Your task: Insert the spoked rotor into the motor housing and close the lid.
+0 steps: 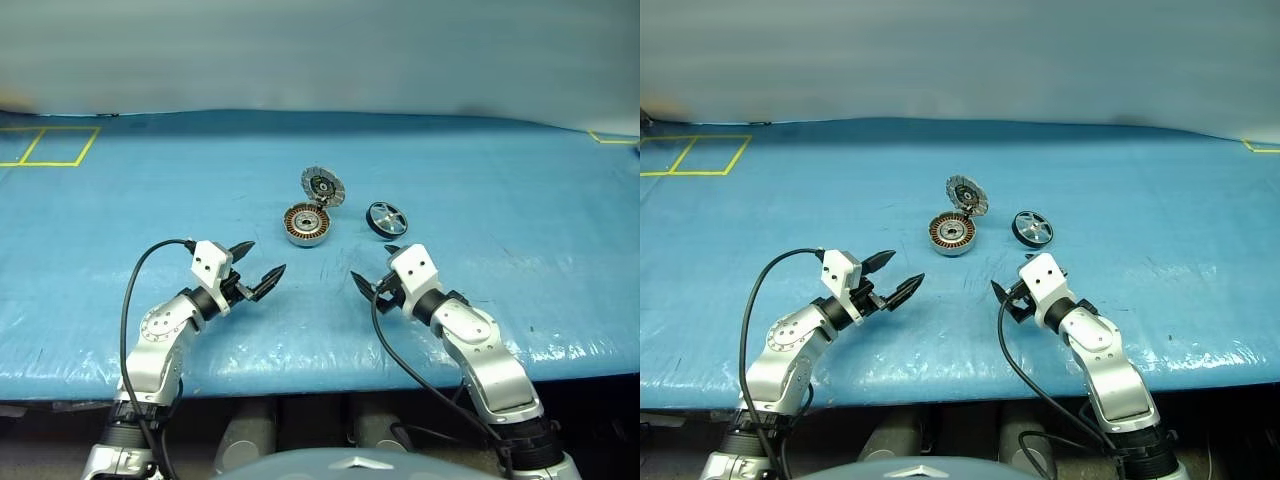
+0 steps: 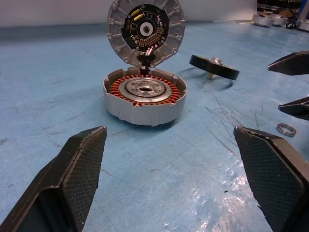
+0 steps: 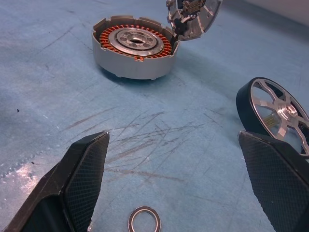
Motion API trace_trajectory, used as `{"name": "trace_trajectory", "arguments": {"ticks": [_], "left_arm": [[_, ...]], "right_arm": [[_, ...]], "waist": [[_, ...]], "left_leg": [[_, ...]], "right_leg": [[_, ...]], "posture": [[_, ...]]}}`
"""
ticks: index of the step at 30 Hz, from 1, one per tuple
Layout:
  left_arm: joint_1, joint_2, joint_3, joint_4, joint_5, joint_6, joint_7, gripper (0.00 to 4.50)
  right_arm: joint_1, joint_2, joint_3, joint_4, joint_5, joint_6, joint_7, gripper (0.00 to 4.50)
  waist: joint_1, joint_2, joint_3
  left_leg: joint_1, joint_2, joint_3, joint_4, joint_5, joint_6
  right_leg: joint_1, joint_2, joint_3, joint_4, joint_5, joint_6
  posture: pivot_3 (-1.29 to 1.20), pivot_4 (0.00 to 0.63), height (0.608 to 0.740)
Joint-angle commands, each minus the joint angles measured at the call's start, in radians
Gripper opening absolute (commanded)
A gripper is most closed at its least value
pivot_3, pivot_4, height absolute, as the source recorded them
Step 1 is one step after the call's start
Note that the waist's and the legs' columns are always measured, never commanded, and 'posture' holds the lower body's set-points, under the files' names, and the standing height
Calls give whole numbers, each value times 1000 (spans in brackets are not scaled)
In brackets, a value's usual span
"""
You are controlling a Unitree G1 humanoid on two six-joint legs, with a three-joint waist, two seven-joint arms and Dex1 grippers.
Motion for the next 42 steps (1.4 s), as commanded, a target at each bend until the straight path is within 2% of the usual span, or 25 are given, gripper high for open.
{"name": "trace_trajectory", "arguments": {"ticks": [1, 7, 11, 18, 25, 28, 35, 42], "left_arm": [[-4, 6, 7, -29, 9, -8, 10, 4476], [-38, 18, 17, -29, 11, 18, 23, 4476], [-99, 64, 6, -15, 24, 35, -19, 4476], [-295, 157, -64, 118, 80, 55, -150, 4476], [-595, 195, -228, 447, 223, -47, -391, 4476], [-718, 184, -282, 597, 287, -114, -458, 4476], [-983, 108, -373, 975, 433, -268, -515, 4476], [-1112, 20, -389, 1181, 500, -336, -575, 4476]], "right_arm": [[-8, -1, -5, -52, 10, -3, 6, 4500], [-7, 0, -1, -53, 10, -4, 0, 4500], [-7, 9, 3, -50, 10, -3, -8, 4500], [6, 26, 12, -48, -1, -13, -31, 4500], [40, 50, 9, -71, -5, -19, -63, 4500], [70, 72, -15, -101, 27, -6, -72, 4500], [150, 86, -32, -154, 8, -5, -123, 4500], [224, 99, -29, -193, -19, -11, -175, 4500]], "waist": [[0, 0, 0], [0, 0, 0], [0, 0, 0], [0, 0, 0], [-2, -1, 0], [-6, -1, 1], [-5, -3, 2], [-8, -3, 2]], "left_leg": [[0, 0, 0, 0, 0, 0], [0, 0, 0, 0, 0, 0], [0, 0, 0, 0, 0, 0], [0, 0, 1, 0, 0, 0], [0, -2, 4, 0, 1, 0], [0, -1, 4, 0, 1, 0], [-1, -2, 4, 1, 1, 0], [-3, -2, 4, 1, 0, 0]], "right_leg": [[0, 0, 0, 0, 0, 0], [0, 0, 0, 0, 0, 0], [0, 0, 0, 0, 0, 0], [0, 1, 0, 0, 0, 0], [1, 2, -1, 1, 1, 1], [0, 3, 0, 0, 3, 5], [0, 5, 0, 0, 3, 5], [-2, 5, 0, 0, 3, 7]], "posture": [[0, 150, 740], [0, 150, 740], [0, 150, 740], [0, 150, 740], [0, 150, 740], [0, 150, 740], [0, 150, 740], [0, 150, 740]]}}
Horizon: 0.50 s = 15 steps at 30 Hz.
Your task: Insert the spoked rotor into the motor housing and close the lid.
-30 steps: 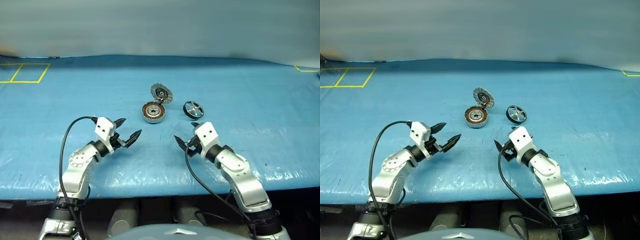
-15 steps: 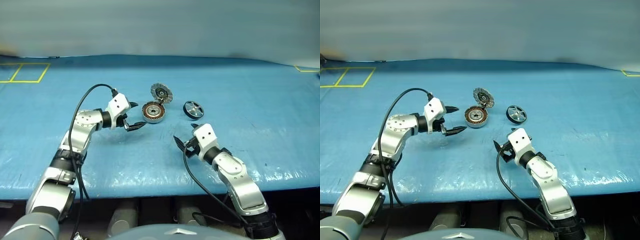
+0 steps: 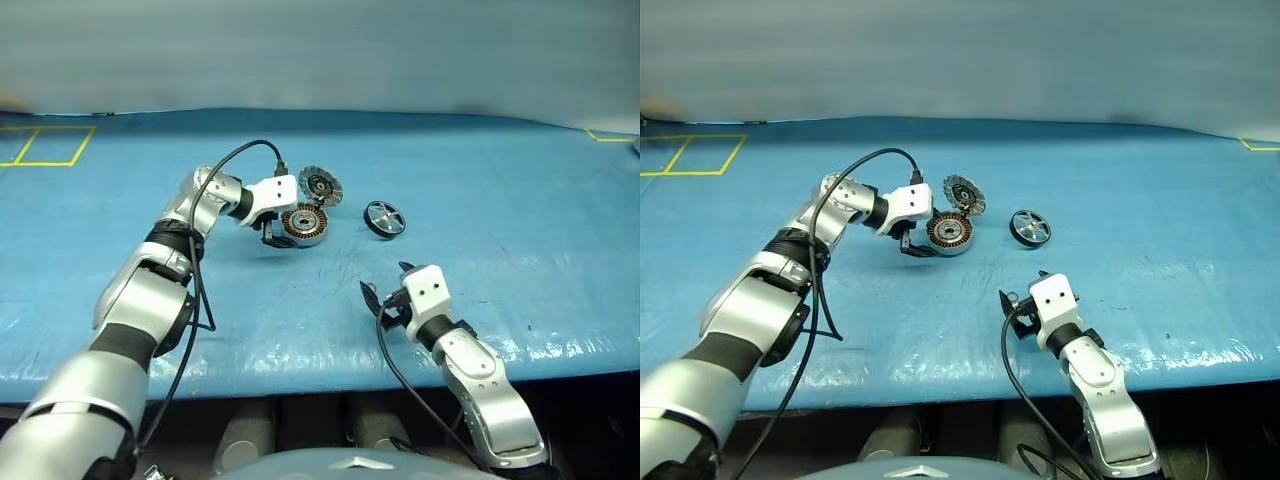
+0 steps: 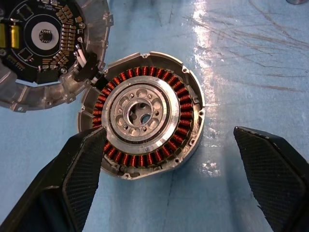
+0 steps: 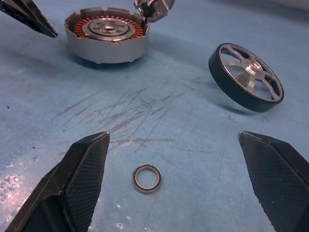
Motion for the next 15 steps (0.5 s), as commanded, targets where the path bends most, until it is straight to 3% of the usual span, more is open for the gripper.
{"name": "trace_trajectory", "arguments": {"ticks": [1, 15], "left_arm": [[-58, -24, -7, 56, 35, -29, -53, 4476], [-99, -83, -4, 185, 146, -48, 80, 4476]], "right_arm": [[26, 11, -12, -62, -13, -16, -30, 4500], [92, 24, -16, -98, -46, -25, -80, 4500]], "waist": [[0, 0, 0], [1, -1, 1]], "left_leg": [[0, 0, 0, 0, 0, 0], [0, 1, -1, 2, 0, 0]], "right_leg": [[0, 0, 0, 0, 0, 0], [1, 0, 0, 0, 1, 2]], "posture": [[0, 150, 740], [0, 150, 740]]}}
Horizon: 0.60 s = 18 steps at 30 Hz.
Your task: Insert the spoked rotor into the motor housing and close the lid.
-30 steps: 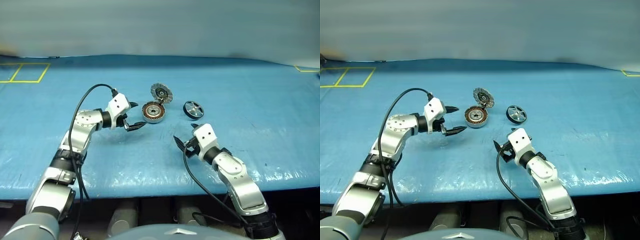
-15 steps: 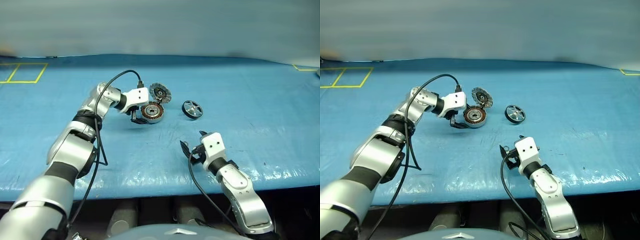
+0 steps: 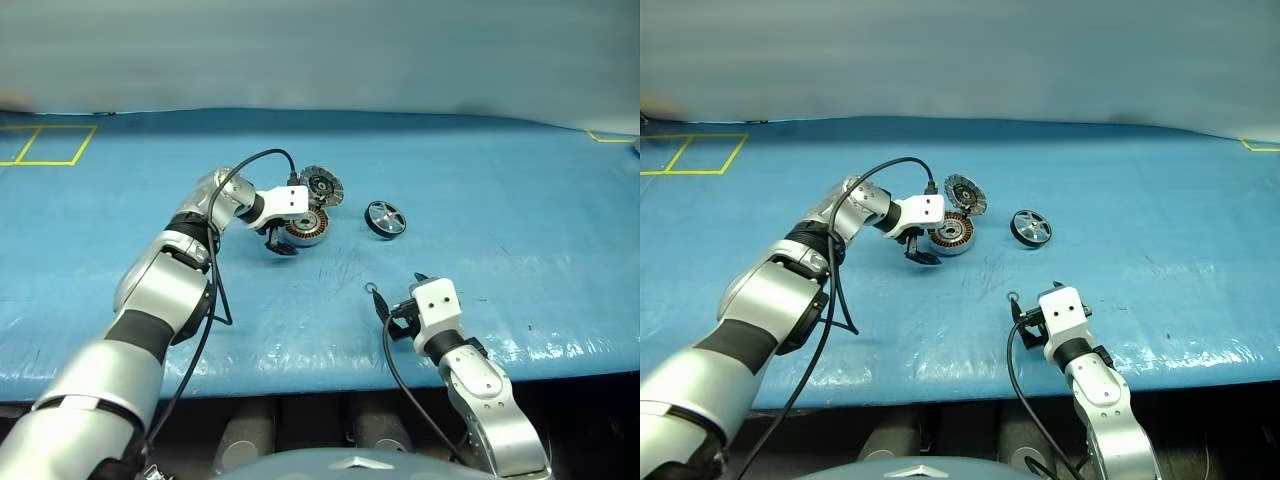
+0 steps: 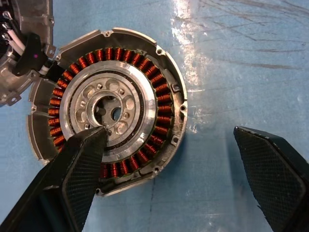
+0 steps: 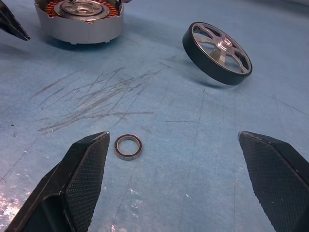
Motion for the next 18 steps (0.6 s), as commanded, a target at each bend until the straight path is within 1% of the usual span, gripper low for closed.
{"name": "trace_trajectory", "arguments": {"ticks": [1, 8, 15, 18], "left_arm": [[-19, -12, 22, 8, 12, -16, 48, 4476], [-3, -16, 22, 13, 23, -35, 28, 4476], [-23, -29, 106, 3, -50, 10, -67, 4476], [-30, -20, 120, -2, -56, 23, -90, 4476]], "right_arm": [[1, 3, -9, -46, -7, -20, -8, 4500], [1, -5, -13, -53, -9, -11, -1, 4500], [-2, -16, -13, -55, -18, -2, 6, 4500], [-4, -18, -11, -53, -20, -4, 6, 4500]], "waist": [[0, 0, 0], [0, 0, 0], [3, 0, 0], [0, 0, 0]], "left_leg": [[0, 0, 0, 0, 0, 0], [0, 0, 0, 0, 0, 0], [0, 0, 0, 2, 0, 0], [0, 0, 0, 2, 0, 0]], "right_leg": [[0, 0, 0, 0, 0, 0], [0, 0, 0, 0, 0, 0], [0, 0, 0, 0, 0, 0], [1, 0, 0, 1, 0, 0]], "posture": [[0, 150, 740], [0, 150, 740], [0, 150, 740], [0, 150, 740]]}}
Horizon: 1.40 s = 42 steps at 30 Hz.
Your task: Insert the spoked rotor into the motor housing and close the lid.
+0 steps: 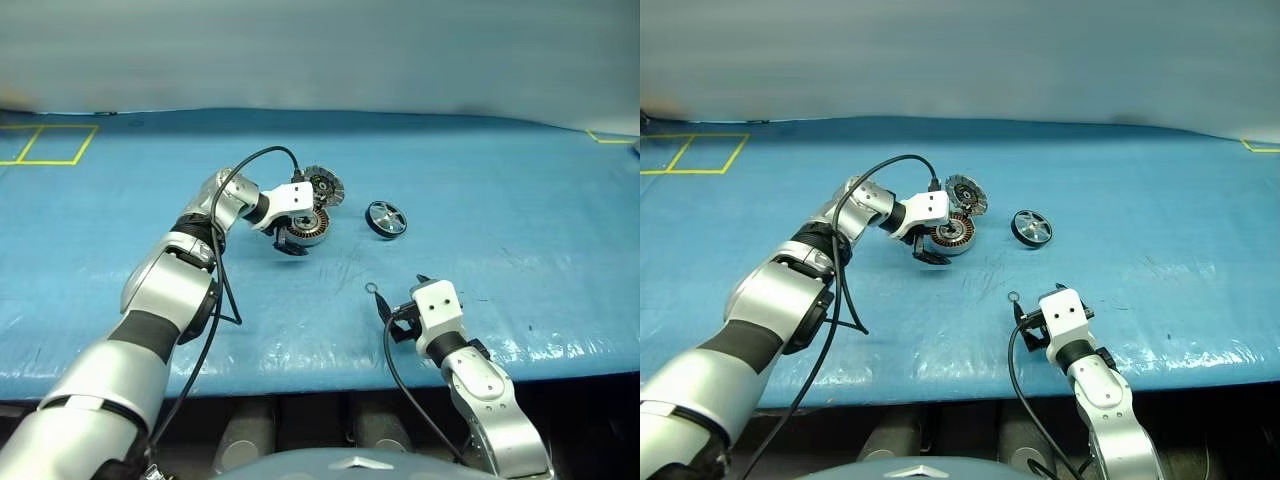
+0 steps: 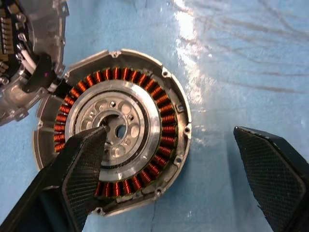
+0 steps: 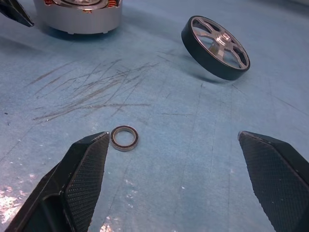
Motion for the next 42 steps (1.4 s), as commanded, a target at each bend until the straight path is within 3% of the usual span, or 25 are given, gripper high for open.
{"name": "trace_trajectory", "arguments": {"ticks": [1, 12, 38, 42], "left_arm": [[-28, 14, 25, -16, -13, 10, -31, 4476], [12, -2, 24, -7, 21, -20, 103, 4476], [58, -38, -16, 14, 98, -75, 230, 4476], [61, -27, -22, 17, 109, -82, 231, 3599]], "right_arm": [[-8, 0, -7, -48, -4, -10, -1, 4500], [3, 8, 2, -46, -13, -14, -8, 4500], [43, 6, 2, -78, -31, 13, -19, 4500], [44, 9, 6, -75, -35, 10, -22, 4500]], "waist": [[-2, 0, 0], [0, 0, 0], [5, 0, 0], [4, 0, 0]], "left_leg": [[0, 0, 0, 0, 0, 0], [-2, 0, -2, 8, -1, 2], [-2, 0, -1, 13, -2, 3], [-2, 0, -1, 13, -2, 3]], "right_leg": [[0, 0, 0, 0, 0, 0], [2, 0, 0, 1, 1, 2], [3, -1, 0, 2, 1, 2], [3, -1, 0, 2, 1, 2]], "posture": [[0, 150, 740], [0, 150, 740], [0, 150, 740], [0, 150, 740]]}}
